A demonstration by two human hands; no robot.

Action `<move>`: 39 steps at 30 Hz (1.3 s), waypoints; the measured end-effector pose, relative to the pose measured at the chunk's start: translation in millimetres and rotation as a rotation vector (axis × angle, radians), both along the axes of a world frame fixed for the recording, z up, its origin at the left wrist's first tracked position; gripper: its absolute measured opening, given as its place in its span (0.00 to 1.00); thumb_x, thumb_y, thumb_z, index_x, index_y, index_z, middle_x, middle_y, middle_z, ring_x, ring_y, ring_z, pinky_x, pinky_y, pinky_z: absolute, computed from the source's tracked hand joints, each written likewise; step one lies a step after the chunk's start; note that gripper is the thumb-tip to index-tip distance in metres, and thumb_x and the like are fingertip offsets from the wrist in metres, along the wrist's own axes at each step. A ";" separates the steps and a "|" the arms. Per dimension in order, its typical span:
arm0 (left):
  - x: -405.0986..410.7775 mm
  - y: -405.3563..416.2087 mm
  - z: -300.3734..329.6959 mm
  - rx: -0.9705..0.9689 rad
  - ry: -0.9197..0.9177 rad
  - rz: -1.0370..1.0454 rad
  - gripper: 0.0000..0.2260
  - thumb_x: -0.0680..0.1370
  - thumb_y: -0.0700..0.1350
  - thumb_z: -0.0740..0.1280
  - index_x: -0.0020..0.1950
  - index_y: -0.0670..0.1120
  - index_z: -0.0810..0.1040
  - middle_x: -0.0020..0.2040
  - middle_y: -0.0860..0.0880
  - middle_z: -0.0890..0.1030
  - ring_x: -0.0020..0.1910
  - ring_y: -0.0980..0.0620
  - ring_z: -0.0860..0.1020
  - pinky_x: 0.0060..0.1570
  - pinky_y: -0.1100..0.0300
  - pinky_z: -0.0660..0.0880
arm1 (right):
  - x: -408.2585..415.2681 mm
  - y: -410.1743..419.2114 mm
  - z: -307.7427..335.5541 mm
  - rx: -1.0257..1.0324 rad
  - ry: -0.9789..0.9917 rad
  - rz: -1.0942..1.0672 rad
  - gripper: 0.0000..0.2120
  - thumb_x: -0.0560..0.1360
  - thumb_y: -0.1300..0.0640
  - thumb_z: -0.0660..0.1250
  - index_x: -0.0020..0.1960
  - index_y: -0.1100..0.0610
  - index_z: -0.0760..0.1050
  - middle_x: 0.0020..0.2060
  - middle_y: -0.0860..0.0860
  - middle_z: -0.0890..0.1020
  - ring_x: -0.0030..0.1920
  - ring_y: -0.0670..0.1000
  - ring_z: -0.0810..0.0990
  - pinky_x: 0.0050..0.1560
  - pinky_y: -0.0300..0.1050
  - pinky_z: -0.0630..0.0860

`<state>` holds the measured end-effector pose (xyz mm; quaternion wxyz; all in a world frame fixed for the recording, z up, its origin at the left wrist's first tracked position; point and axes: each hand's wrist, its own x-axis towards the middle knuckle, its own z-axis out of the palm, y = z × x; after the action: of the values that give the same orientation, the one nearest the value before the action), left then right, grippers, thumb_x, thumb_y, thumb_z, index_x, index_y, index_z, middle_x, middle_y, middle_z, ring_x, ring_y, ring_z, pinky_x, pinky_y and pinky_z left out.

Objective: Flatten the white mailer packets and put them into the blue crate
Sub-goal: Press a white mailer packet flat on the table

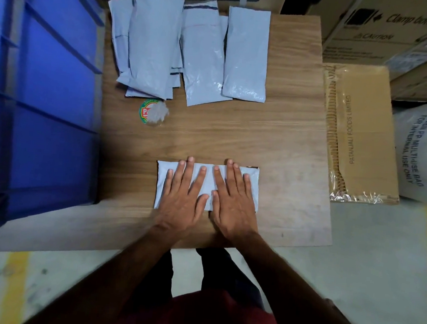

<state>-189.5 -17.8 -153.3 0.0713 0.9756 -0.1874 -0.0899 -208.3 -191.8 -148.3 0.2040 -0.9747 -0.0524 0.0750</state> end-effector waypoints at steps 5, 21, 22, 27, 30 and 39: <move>-0.3 -0.2 12.0 -0.036 0.008 0.020 0.28 0.84 0.54 0.51 0.83 0.44 0.55 0.83 0.39 0.52 0.82 0.41 0.51 0.78 0.41 0.53 | -0.5 4.0 6.3 0.012 0.021 -0.006 0.29 0.85 0.53 0.53 0.83 0.55 0.51 0.83 0.57 0.47 0.82 0.54 0.43 0.81 0.59 0.47; 0.0 62.5 15.7 0.047 0.007 -0.293 0.33 0.84 0.65 0.50 0.83 0.48 0.54 0.84 0.44 0.51 0.82 0.43 0.49 0.79 0.45 0.55 | -10.1 2.3 30.3 0.117 0.038 0.152 0.34 0.83 0.44 0.59 0.83 0.54 0.51 0.83 0.56 0.48 0.82 0.55 0.43 0.81 0.60 0.44; 3.5 64.5 13.7 0.068 0.001 -0.299 0.31 0.85 0.64 0.49 0.83 0.49 0.55 0.84 0.45 0.51 0.82 0.44 0.50 0.78 0.46 0.56 | -14.5 -4.1 31.7 0.115 0.053 0.163 0.37 0.82 0.42 0.61 0.83 0.55 0.51 0.83 0.56 0.48 0.82 0.55 0.43 0.81 0.60 0.44; 18.6 63.4 16.2 0.004 0.014 -0.296 0.25 0.87 0.58 0.46 0.80 0.51 0.65 0.82 0.47 0.61 0.80 0.46 0.60 0.76 0.50 0.60 | -21.2 -10.5 28.8 0.017 0.084 0.198 0.37 0.79 0.47 0.60 0.83 0.55 0.51 0.83 0.56 0.49 0.82 0.56 0.46 0.80 0.61 0.51; 20.7 63.7 28.2 0.028 0.033 -0.289 0.28 0.85 0.63 0.51 0.80 0.49 0.64 0.81 0.45 0.61 0.80 0.45 0.60 0.77 0.48 0.60 | -10.3 -4.1 35.7 0.011 0.101 0.125 0.39 0.73 0.57 0.62 0.83 0.53 0.55 0.82 0.55 0.54 0.82 0.55 0.51 0.79 0.59 0.53; 62.0 40.0 135.8 0.093 -0.160 -0.216 0.32 0.71 0.40 0.53 0.76 0.44 0.72 0.75 0.42 0.73 0.72 0.43 0.73 0.70 0.46 0.72 | 45.0 -9.4 122.0 -0.010 -0.082 0.194 0.42 0.69 0.60 0.62 0.82 0.52 0.57 0.81 0.54 0.60 0.81 0.55 0.57 0.80 0.55 0.52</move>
<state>-127.5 22.2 -17.5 0.0007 0.9559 -0.2923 -0.0276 -163.3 -201.1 -26.3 0.1884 -0.9683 -0.1547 0.0549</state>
